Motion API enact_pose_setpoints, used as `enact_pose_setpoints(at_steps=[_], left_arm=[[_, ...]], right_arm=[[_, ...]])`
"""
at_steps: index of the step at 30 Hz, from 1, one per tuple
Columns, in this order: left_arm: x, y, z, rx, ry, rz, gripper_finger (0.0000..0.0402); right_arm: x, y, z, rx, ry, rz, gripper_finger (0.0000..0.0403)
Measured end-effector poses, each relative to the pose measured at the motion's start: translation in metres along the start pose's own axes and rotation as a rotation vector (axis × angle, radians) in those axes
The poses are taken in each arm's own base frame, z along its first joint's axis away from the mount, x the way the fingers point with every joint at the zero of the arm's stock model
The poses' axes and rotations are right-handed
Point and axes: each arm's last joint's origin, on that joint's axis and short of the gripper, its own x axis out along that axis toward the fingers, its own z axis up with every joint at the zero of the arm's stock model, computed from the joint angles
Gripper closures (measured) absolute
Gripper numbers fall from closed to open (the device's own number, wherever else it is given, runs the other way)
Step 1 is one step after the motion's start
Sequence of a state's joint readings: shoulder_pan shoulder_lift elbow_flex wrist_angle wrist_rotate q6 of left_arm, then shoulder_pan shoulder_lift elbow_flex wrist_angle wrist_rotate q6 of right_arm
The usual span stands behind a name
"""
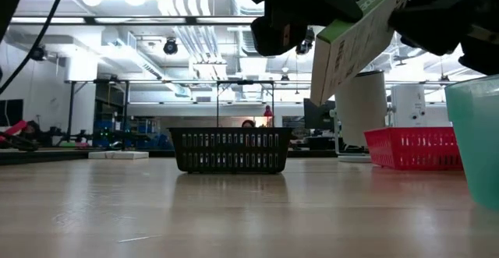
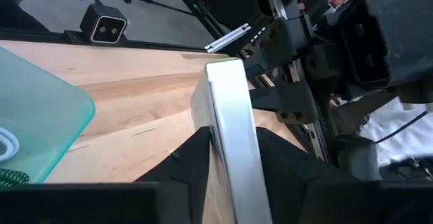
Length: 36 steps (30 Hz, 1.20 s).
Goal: Pick and place items into bin
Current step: Put the bottom white card reader box into the black bin
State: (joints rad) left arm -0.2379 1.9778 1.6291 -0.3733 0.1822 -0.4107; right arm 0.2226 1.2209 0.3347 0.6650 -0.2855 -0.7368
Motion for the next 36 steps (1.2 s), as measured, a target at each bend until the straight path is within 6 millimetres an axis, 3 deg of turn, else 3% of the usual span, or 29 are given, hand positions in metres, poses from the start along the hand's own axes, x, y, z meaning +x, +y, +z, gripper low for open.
enact_pose_setpoints(at_steps=[8,13,21,26,32,36], left_arm=[[0.000,0.000,0.000,-0.001,0.001,-0.002,0.0401],[0.000,0.001,0.000,-0.001,0.002,-0.002,0.0398],[-0.001,0.000,0.000,0.008,0.008,-0.008,0.0309],[-0.019,-0.003,-0.001,0.046,0.044,0.005,0.0263],[-0.047,-0.009,0.003,0.137,-0.025,0.054,0.0256],[-0.064,-0.007,-0.006,0.189,-0.061,0.136,0.0256]], right_arm=[[0.000,0.001,0.000,-0.003,-0.001,0.010,0.0354],[0.000,0.001,0.000,-0.008,-0.002,0.009,0.0365],[0.000,0.000,0.000,-0.011,0.002,0.003,0.0367],[0.000,-0.002,0.001,-0.018,0.002,-0.019,0.0368],[0.000,-0.002,0.001,-0.019,-0.008,-0.010,0.0368],[0.000,-0.001,0.001,-0.017,-0.005,-0.005,0.0369]])
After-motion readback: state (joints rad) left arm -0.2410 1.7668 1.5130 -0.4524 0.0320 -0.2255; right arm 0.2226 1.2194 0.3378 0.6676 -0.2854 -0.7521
